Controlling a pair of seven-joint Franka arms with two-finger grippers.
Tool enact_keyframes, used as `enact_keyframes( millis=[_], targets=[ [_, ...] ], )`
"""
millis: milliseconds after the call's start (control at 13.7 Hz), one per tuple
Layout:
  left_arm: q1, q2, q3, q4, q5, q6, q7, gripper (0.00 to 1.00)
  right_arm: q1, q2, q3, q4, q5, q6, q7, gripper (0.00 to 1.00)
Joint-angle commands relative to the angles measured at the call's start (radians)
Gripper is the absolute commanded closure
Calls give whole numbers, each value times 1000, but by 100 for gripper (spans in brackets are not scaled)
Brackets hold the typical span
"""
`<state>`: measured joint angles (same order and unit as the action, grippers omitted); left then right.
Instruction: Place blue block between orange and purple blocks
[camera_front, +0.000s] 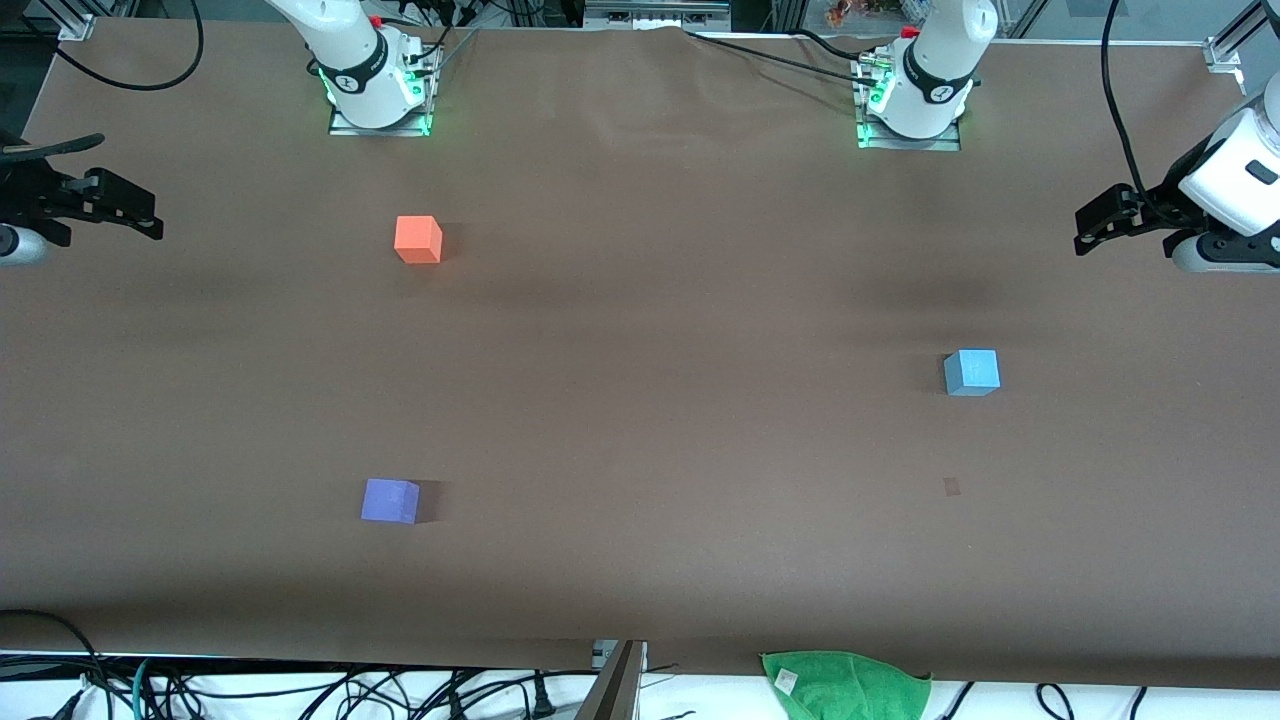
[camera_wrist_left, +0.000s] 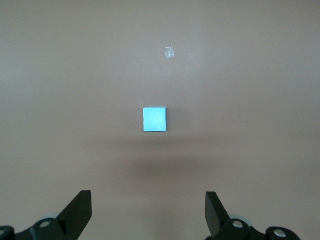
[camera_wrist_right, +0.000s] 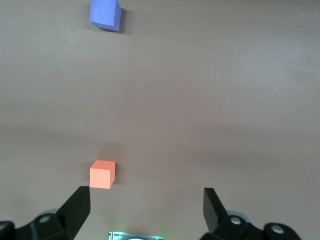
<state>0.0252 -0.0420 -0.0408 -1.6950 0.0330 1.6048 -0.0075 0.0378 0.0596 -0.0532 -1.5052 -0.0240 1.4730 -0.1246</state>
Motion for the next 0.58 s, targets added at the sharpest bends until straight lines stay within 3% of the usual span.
enact_keyframes(
  millis=[0,510],
  targets=[
    [5,16,1,34,-11,-26,30,0,-4,0,4,10,-2,1,-6,0],
    [5,48,1,69,-7,-60,34,0,-4,2,4,8,-2,3,-12,0]
  ],
)
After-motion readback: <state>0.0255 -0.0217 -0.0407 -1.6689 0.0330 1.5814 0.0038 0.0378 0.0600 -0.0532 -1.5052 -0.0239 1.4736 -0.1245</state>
